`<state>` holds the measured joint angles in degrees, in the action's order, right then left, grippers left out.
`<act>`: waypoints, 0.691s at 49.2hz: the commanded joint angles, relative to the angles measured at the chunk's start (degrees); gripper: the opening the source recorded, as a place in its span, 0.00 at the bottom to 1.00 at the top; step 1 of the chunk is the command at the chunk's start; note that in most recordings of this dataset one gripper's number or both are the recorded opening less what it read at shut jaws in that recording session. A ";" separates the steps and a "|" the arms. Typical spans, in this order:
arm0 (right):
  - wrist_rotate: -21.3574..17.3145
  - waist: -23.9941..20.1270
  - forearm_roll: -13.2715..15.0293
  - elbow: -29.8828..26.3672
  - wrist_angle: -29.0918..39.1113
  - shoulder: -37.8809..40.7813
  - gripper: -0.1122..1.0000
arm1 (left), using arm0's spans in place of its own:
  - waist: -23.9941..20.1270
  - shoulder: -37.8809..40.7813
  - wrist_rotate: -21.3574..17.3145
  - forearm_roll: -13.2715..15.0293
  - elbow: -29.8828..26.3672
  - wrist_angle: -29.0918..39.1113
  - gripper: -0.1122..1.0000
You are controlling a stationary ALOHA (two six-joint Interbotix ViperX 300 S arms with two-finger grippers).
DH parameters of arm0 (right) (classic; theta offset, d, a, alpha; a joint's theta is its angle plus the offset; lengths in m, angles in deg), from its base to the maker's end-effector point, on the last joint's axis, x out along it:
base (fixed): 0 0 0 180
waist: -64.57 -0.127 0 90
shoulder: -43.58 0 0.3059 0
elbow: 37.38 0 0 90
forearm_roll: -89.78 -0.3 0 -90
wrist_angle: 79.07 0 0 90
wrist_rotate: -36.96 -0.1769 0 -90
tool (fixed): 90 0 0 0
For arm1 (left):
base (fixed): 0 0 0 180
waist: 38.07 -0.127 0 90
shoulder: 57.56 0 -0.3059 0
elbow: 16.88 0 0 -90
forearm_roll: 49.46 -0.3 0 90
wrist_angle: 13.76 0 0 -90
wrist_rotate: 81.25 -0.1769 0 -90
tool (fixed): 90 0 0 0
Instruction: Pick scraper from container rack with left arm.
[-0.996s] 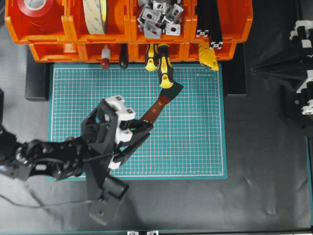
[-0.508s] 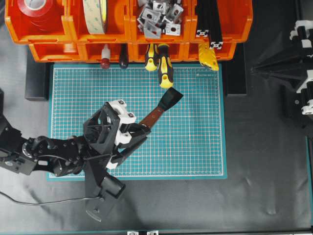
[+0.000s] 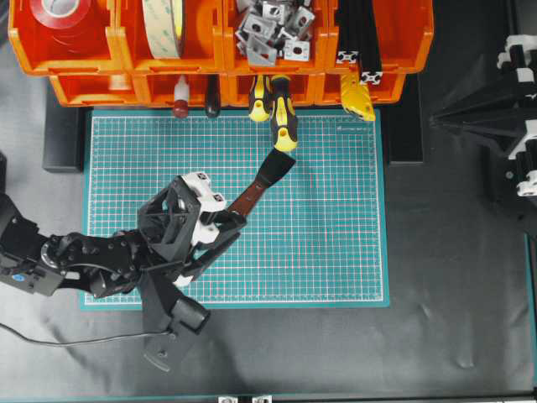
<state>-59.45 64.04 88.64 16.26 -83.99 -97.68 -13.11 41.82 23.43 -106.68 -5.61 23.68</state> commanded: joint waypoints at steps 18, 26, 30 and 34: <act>-0.18 0.09 -0.18 -1.32 -0.26 0.35 0.11 | 0.09 -1.14 1.67 0.00 -0.88 0.44 0.89; -0.09 0.09 -0.26 -1.32 -0.26 0.18 0.11 | 0.53 -3.08 6.50 0.00 0.62 0.35 0.89; -0.09 0.09 -0.26 -1.32 -0.26 0.18 0.11 | 0.79 -4.31 9.23 0.00 1.67 0.35 0.89; -0.09 0.09 -0.26 -1.32 -0.26 0.18 0.11 | 1.14 -5.27 11.07 0.09 2.90 0.44 0.89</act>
<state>-59.54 64.04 88.46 16.26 -83.99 -97.86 -12.49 39.01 32.75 -106.50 -3.15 24.21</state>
